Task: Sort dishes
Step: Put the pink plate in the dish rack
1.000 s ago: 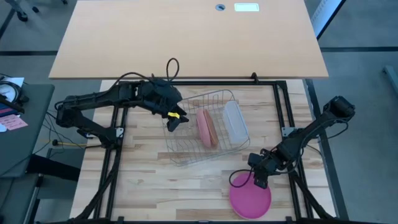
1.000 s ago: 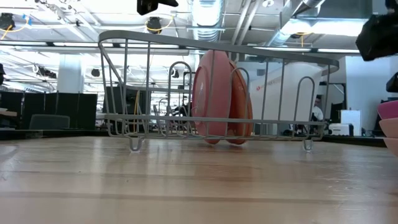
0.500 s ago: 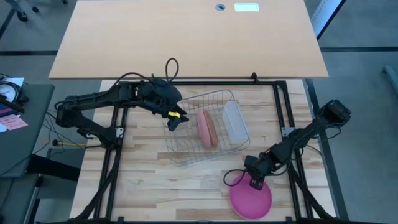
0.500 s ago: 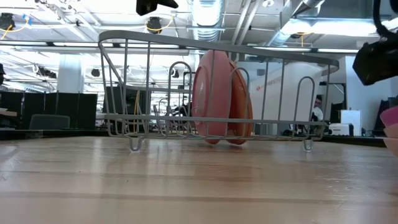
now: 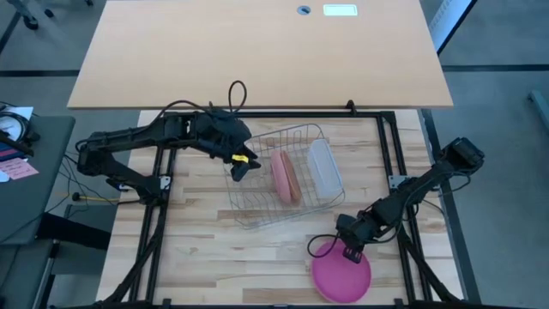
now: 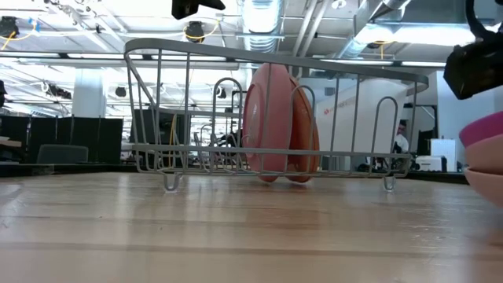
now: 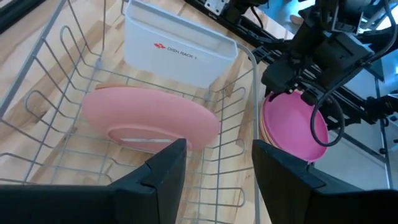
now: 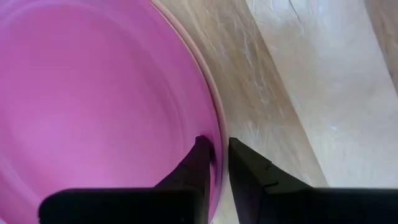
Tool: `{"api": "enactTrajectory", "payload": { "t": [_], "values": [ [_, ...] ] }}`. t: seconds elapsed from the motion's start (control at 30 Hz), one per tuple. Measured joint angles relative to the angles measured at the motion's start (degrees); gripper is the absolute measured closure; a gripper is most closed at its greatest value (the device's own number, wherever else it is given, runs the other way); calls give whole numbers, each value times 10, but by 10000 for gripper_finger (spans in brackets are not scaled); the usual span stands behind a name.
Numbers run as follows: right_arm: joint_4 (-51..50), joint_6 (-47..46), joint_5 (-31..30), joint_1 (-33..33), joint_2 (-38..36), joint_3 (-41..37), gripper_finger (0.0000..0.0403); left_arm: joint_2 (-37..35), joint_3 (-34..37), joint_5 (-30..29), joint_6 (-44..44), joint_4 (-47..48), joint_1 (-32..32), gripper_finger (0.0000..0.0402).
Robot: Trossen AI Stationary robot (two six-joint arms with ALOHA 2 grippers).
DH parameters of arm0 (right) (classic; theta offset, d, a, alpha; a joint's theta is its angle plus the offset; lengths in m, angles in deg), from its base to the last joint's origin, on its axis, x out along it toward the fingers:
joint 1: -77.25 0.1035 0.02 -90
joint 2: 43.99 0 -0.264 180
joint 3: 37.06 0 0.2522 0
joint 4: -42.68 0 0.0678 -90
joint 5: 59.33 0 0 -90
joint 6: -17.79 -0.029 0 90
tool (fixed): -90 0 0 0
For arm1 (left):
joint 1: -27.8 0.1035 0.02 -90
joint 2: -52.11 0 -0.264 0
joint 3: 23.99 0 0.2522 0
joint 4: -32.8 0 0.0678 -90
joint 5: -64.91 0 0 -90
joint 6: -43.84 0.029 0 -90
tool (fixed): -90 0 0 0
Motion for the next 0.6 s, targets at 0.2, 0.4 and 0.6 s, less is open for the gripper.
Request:
{"api": "enactTrajectory", "payload": {
  "t": [0.2,0.4,0.6],
  "values": [
    [-7,-12,-8,0,0,2,342,0,0,0,2,0,0,224],
    [-10,-9,-7,0,0,2,367,0,0,0,3,0,0,224],
    [-6,-9,0,0,0,3,393,0,0,0,4,0,0,224]
  ]
}}
